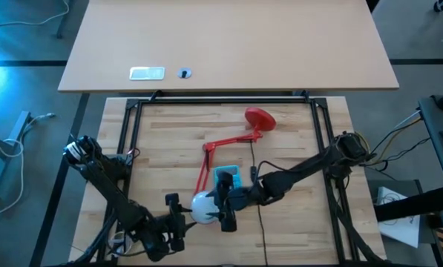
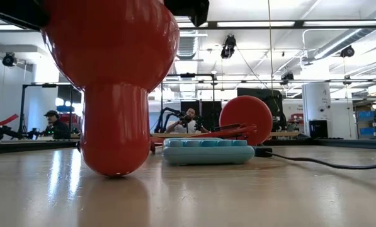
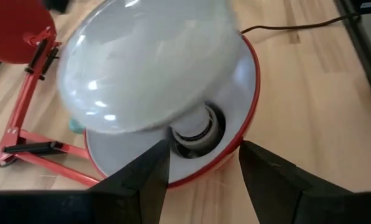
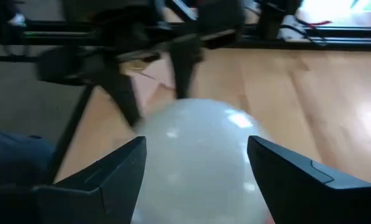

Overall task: Screw lightbulb
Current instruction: Insert the lightbulb into the orange desk lamp

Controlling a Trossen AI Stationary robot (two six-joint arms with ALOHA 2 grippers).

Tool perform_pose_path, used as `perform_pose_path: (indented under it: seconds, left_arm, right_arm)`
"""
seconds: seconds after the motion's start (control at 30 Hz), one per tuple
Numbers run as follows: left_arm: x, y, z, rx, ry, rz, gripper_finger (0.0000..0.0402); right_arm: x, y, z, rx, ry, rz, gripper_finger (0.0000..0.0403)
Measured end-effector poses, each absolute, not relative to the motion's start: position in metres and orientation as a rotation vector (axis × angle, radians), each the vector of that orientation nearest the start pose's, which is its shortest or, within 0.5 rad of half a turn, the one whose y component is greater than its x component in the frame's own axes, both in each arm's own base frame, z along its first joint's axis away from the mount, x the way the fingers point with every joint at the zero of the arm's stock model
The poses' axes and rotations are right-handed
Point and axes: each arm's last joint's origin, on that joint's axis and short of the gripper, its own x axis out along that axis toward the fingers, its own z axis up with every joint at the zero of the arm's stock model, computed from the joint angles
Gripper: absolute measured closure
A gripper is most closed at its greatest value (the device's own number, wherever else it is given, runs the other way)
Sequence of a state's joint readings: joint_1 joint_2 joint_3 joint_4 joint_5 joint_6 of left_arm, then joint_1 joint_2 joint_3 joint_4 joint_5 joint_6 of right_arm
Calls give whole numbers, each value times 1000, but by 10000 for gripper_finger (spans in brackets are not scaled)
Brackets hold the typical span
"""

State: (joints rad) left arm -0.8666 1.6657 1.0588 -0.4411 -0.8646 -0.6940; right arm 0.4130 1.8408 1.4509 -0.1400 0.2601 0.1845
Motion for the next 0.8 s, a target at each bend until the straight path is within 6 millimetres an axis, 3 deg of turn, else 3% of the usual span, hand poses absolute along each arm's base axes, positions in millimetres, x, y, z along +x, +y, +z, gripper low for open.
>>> perform_pose_path:
  seconds: [0.5, 0.67, 0.8]
  left_arm:
    - [227, -230, 200, 149, 622, 242, 218]
    - [227, -230, 200, 149, 621, 243, 218]
    - [227, -230, 200, 155, 622, 241, 218]
  right_arm:
    - [387, 166, 277, 14, 504, 136, 126]
    - [380, 147, 300, -9, 450, -9, 125]
    - [387, 124, 294, 1, 476, -152, 129]
